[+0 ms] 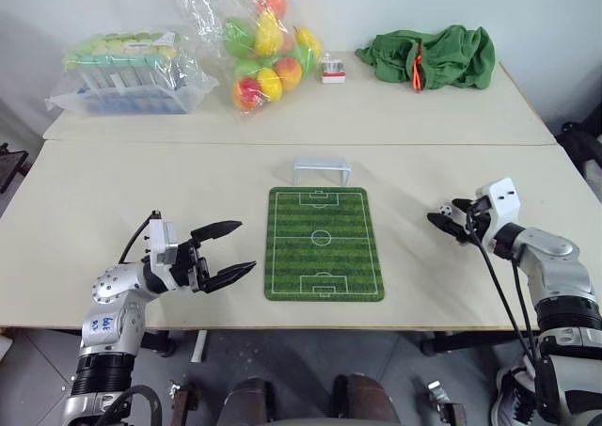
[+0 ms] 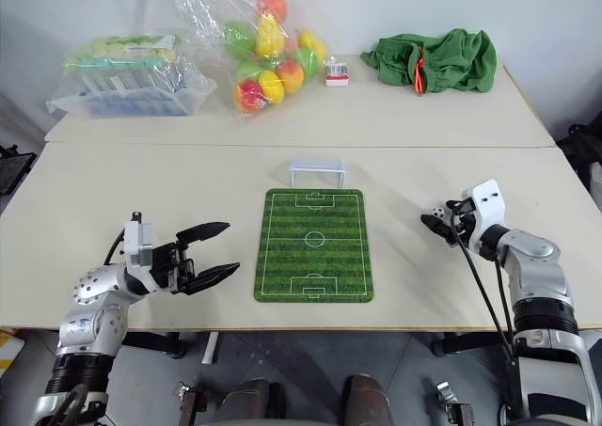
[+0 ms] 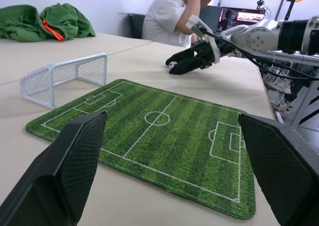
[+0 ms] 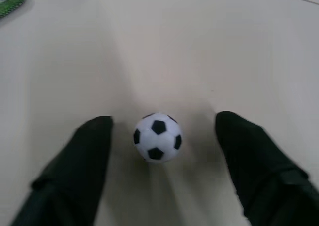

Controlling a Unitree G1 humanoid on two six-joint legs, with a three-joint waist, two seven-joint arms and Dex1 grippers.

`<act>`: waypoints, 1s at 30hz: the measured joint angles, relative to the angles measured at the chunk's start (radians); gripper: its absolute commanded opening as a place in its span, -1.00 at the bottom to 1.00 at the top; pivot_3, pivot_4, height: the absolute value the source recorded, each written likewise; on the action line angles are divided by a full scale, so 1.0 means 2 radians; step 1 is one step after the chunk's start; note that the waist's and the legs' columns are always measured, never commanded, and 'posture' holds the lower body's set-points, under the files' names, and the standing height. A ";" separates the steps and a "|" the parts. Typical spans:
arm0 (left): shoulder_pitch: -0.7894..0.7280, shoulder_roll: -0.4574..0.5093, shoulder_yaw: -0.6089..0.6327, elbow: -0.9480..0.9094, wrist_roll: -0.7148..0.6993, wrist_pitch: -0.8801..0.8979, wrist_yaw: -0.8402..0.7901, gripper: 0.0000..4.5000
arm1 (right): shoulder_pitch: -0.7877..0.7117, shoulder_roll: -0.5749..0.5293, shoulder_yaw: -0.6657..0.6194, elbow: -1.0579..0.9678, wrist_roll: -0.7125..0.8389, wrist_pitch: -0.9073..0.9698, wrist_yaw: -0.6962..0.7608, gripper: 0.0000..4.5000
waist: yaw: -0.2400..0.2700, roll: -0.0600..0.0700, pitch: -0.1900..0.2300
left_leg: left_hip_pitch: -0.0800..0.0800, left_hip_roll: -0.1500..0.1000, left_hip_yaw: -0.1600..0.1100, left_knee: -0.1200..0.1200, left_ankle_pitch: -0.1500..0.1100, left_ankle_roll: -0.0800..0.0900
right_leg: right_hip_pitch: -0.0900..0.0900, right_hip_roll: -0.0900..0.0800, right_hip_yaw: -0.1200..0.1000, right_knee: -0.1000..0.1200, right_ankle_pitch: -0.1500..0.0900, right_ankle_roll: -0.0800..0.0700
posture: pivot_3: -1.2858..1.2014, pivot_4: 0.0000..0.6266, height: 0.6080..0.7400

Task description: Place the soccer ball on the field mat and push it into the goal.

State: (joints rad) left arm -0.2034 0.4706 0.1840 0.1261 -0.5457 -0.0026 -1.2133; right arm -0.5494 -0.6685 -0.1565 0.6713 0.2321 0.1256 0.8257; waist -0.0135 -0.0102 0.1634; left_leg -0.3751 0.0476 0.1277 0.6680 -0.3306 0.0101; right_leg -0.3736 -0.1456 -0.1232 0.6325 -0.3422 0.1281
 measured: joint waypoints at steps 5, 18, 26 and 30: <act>0.006 0.004 0.001 -0.001 0.000 -0.001 0.004 1.00 | 0.009 0.002 -0.002 -0.017 0.001 0.002 0.000 -0.61 | 0.000 0.000 0.000 | 0.000 0.000 0.000 0.000 0.000 0.001 | 0.000 -0.001 0.000 0.000 0.001 0.001 | 0.03 -0.52 1.00; -0.008 0.013 -0.001 0.053 0.009 -0.041 -0.041 1.00 | 0.071 -0.019 0.076 -0.416 0.059 0.142 0.069 -0.62 | -0.006 0.003 0.002 | -0.001 0.000 -0.001 0.000 0.000 0.000 | 0.000 0.000 0.000 0.000 0.001 0.001 | 0.03 -0.52 1.00; -0.010 0.025 -0.003 0.080 0.020 -0.070 -0.069 1.00 | 0.057 0.014 0.186 -0.470 0.065 0.171 0.109 -0.62 | -0.006 0.002 0.002 | -0.001 -0.001 -0.001 0.000 0.000 0.001 | 0.000 0.000 -0.001 0.000 0.001 0.001 | 0.03 -0.52 1.00; 0.011 0.041 0.001 0.085 0.023 -0.087 -0.077 1.00 | 0.054 0.030 0.223 -0.438 0.038 0.143 0.119 -0.62 | -0.007 0.002 0.002 | -0.001 -0.001 -0.001 0.000 0.000 0.000 | -0.001 0.000 -0.002 0.000 0.001 0.001 | 0.03 -0.52 1.00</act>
State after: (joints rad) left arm -0.1816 0.5535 0.1868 0.2970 -0.4991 -0.1768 -1.3672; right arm -0.4415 -0.6078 0.2894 -0.2052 0.3074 0.4117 1.0629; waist -0.0274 -0.0060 0.1683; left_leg -0.3771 0.0465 0.1252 0.6674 -0.3306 0.0110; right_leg -0.3748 -0.1465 -0.1264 0.6318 -0.3411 0.1298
